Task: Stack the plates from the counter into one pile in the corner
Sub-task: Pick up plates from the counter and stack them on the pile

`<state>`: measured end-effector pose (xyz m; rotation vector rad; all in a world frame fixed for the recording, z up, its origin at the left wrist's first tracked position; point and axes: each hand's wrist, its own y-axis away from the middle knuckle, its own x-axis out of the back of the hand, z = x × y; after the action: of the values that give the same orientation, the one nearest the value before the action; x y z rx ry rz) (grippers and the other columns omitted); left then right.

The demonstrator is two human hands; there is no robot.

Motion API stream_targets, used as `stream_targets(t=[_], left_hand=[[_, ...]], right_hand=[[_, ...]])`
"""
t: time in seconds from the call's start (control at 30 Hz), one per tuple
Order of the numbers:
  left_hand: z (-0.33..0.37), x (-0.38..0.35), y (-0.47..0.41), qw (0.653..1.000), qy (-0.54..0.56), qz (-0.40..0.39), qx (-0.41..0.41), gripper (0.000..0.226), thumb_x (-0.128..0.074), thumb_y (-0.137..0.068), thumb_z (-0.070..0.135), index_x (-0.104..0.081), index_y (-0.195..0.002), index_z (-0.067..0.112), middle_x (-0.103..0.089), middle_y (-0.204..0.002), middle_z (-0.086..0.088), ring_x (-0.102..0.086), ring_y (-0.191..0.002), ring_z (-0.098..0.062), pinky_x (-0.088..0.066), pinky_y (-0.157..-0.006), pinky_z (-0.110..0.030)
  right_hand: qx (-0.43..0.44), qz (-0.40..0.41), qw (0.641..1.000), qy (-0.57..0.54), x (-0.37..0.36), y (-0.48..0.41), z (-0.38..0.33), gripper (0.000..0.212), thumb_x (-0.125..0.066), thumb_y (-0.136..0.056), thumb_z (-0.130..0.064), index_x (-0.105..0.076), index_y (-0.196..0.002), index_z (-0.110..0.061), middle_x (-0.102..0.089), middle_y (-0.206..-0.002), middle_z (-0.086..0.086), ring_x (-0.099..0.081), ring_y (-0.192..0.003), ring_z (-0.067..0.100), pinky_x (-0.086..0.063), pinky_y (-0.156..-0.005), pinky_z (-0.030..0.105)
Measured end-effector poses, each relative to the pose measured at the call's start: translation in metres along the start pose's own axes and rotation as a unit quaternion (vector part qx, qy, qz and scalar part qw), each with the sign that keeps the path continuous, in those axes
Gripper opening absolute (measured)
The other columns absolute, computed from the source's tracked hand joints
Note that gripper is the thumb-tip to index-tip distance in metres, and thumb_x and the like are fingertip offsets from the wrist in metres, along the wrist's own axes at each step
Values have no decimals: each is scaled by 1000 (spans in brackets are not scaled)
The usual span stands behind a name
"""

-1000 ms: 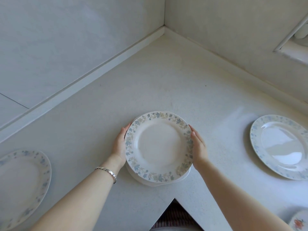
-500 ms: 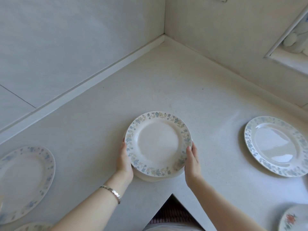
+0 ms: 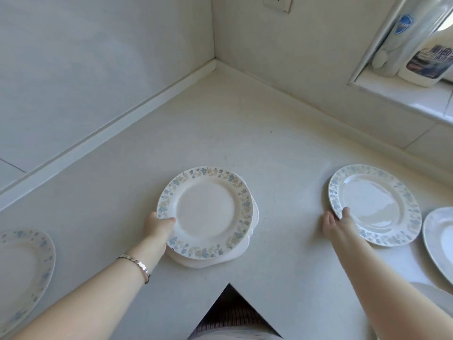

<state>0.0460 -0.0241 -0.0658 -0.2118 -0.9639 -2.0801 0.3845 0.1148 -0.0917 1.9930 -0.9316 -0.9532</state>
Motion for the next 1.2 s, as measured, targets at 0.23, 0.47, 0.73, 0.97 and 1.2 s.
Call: stream_targets(t=[0.23, 0.47, 0.73, 0.97, 1.2], left_hand=[[1, 0, -1, 1000, -16, 4, -4, 30, -57, -83, -3, -59, -113, -5, -64, -114, -27, -64, -94, -36, -51, -77, -39], [9, 2, 1, 991, -120, 13, -53, 57, -55, -82, -1, -39, -136, 4, -50, -134, -23, -53, -116, -38, -47, -97, -46], [63, -14, 49, 964, 36, -160, -208, 28, -40, -98, 29, -54, -119, 15, -63, -106, -8, -62, -83, -20, -53, -76, -36], [30, 23, 21, 962, -186, -66, -188, 31, -60, -87, 30, -61, -98, 1, -66, -95, -11, -64, -94, -28, -46, -73, -31], [4, 40, 2, 903, -382, -37, -192, 51, -51, -88, 50, -61, -103, 2, -70, -98, -15, -66, -90, -32, -47, -72, -32]], right_hand=[[-27, -37, 989, -138, 13, -9, -17, 7, -62, -84, -3, -56, -84, 1, -66, -57, -9, -56, -108, 5, -47, -94, 16], [-33, -107, 992, 54, 25, 31, 1, 29, -47, -91, 6, -52, -117, -7, -70, -51, -2, -69, -51, 10, -58, -69, 24], [-70, -338, 863, 369, -1, 86, 22, 19, -48, -87, 9, -61, -97, -3, -76, -74, 5, -73, -66, 15, -58, -56, 22], [-28, -387, 690, 610, -22, 115, 59, 23, -56, -87, -1, -59, -109, -6, -72, -82, 7, -71, -63, 14, -58, -59, 24], [59, -360, 611, 703, -15, 115, 95, 49, -53, -87, -1, -34, -131, -12, -56, -64, 7, -48, -46, 15, -41, -42, 18]])
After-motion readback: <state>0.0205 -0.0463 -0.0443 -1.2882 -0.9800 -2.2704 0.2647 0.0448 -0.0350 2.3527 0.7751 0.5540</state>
